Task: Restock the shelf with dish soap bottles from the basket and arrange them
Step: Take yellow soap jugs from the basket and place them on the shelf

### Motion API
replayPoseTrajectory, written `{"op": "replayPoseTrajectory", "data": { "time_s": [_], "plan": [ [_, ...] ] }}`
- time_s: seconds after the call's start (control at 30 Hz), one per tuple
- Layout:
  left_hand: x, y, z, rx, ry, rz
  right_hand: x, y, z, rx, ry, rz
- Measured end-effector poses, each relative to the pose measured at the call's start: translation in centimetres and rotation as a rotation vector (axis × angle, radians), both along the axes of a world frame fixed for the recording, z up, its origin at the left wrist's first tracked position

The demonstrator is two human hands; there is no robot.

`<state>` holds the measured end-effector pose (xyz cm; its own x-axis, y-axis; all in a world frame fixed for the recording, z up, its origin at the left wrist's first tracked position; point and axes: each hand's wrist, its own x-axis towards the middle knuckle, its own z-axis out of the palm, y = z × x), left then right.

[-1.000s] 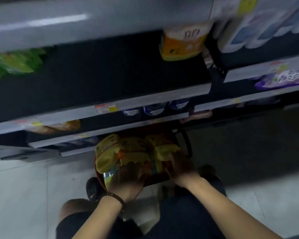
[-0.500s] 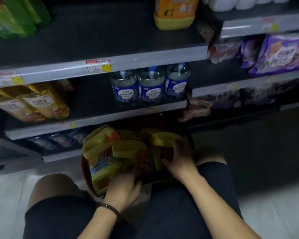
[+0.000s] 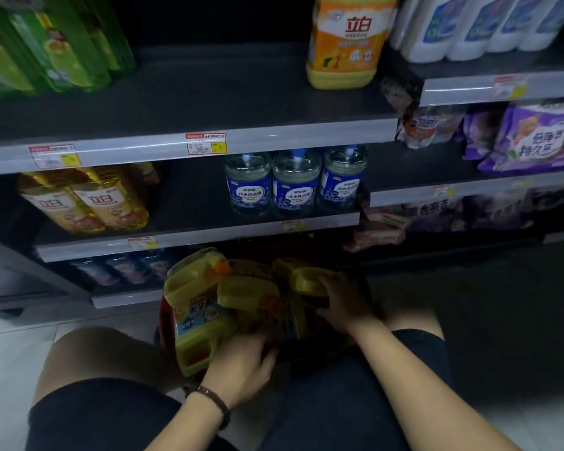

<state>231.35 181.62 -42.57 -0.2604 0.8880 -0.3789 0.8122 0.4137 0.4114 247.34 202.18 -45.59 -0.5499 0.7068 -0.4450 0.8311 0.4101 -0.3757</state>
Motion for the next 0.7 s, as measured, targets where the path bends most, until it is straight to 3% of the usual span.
{"op": "replayPoseTrajectory", "data": {
  "time_s": [0.4,0.47,0.57,0.7],
  "plan": [
    [-0.6,1.6,-0.7,0.041,-0.098,0.044,-2.2,2.1,-1.1,0.043,0.198,-0.042],
    [-1.5,2.0,0.2,0.061,-0.107,0.037,-1.7,2.1,1.8,0.089,0.282,-0.11],
    [-2.8,3.1,3.0,0.191,-0.17,0.057,-1.0,2.8,8.1,0.102,0.256,-0.169],
    [-4.1,6.0,6.5,0.434,-0.233,0.158,-1.7,3.9,17.0,0.136,0.182,0.009]
  ]
}}
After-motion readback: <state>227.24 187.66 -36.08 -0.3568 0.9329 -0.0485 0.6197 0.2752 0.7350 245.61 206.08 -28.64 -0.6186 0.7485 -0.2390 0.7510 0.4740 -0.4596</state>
